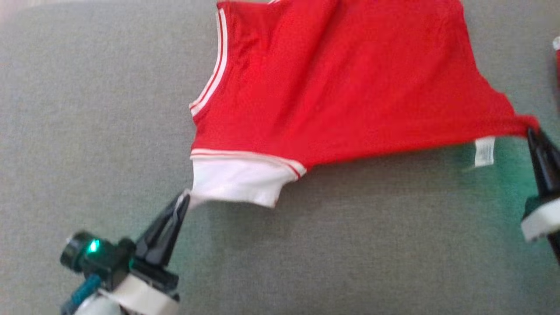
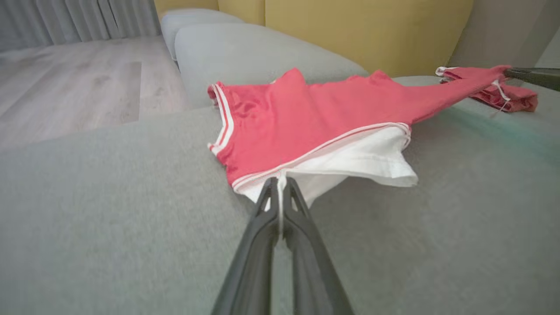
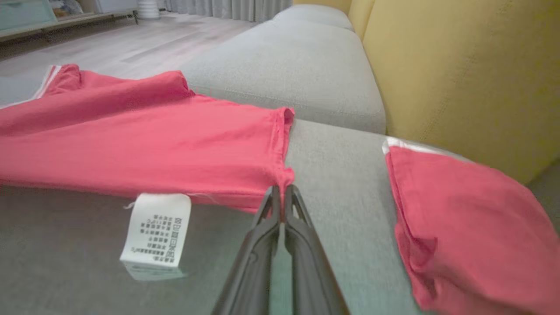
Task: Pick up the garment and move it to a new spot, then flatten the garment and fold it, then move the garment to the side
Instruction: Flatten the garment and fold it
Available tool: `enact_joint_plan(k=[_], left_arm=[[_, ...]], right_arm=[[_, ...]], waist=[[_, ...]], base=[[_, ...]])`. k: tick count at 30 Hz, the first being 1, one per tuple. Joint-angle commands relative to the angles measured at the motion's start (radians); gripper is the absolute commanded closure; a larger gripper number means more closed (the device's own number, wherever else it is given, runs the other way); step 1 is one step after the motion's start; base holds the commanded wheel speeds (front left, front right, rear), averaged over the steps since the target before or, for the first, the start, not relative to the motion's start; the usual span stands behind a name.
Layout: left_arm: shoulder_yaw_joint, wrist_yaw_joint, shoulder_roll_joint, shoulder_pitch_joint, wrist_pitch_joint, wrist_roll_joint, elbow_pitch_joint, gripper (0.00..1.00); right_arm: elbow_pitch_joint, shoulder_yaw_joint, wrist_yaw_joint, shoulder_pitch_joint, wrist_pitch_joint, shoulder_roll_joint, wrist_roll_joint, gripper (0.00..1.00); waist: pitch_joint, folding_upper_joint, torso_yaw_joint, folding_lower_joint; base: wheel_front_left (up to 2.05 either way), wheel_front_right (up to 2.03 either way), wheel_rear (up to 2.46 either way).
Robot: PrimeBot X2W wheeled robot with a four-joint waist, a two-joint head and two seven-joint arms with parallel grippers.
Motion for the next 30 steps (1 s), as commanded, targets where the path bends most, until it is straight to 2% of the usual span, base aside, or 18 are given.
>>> enact_joint_plan(k=[1, 6, 9, 13, 19, 27, 30], left_arm=[[0.039, 0.014, 0.035, -0.001, -0.005, -0.013, -0.033, 1.0], [0.028, 0.029, 0.042, 0.052, 0.002, -0.029, -0.054, 1.0], [0.042, 0.046, 0.042, 0.019, 0.005, -0.015, -0.059, 1.0], [0.053, 0.044, 0.032, -0.054, 0.017, 0.004, -0.053, 1.0], [0.063, 0.003, 0.008, -0.267, 0.057, 0.057, 0.016, 1.0], [0.051, -0.073, -0.044, -0.523, 0.094, 0.107, 0.172, 1.0], [0.044, -0.085, -0.062, -0.585, 0.091, 0.126, 0.231, 1.0]], right_arm=[[-0.056, -0.029, -0.001, 0.054, 0.008, -0.012, -0.016, 1.0], [-0.148, -0.108, -0.001, 0.157, 0.02, 0.019, -0.037, 1.0], [-0.183, -0.127, -0.001, 0.154, 0.038, 0.035, -0.047, 1.0], [-0.19, -0.14, -0.001, 0.114, 0.058, 0.052, -0.061, 1.0], [-0.165, -0.132, -0.001, -0.015, 0.091, 0.068, -0.085, 1.0], [-0.049, -0.069, -0.001, -0.214, 0.096, 0.049, -0.092, 1.0], [-0.007, -0.039, -0.001, -0.278, 0.084, 0.044, -0.092, 1.0]], waist=[[-0.005, -0.0001, -0.003, 0.0004], [0.006, -0.0001, -0.001, 0.0004], [0.023, -0.0001, -0.003, 0.0004], [0.046, -0.0001, -0.001, 0.0004], [0.111, -0.0001, 0.0, 0.0004], [0.199, -0.0001, -0.007, 0.0004], [0.22, -0.0001, -0.008, 0.0004]], base=[[0.0, 0.0, 0.0], [0.0, 0.0, 0.0], [0.0, 0.0, 0.0], [0.0, 0.0, 0.0], [0.0, 0.0, 0.0], [0.0, 0.0, 0.0], [0.0, 0.0, 0.0]])
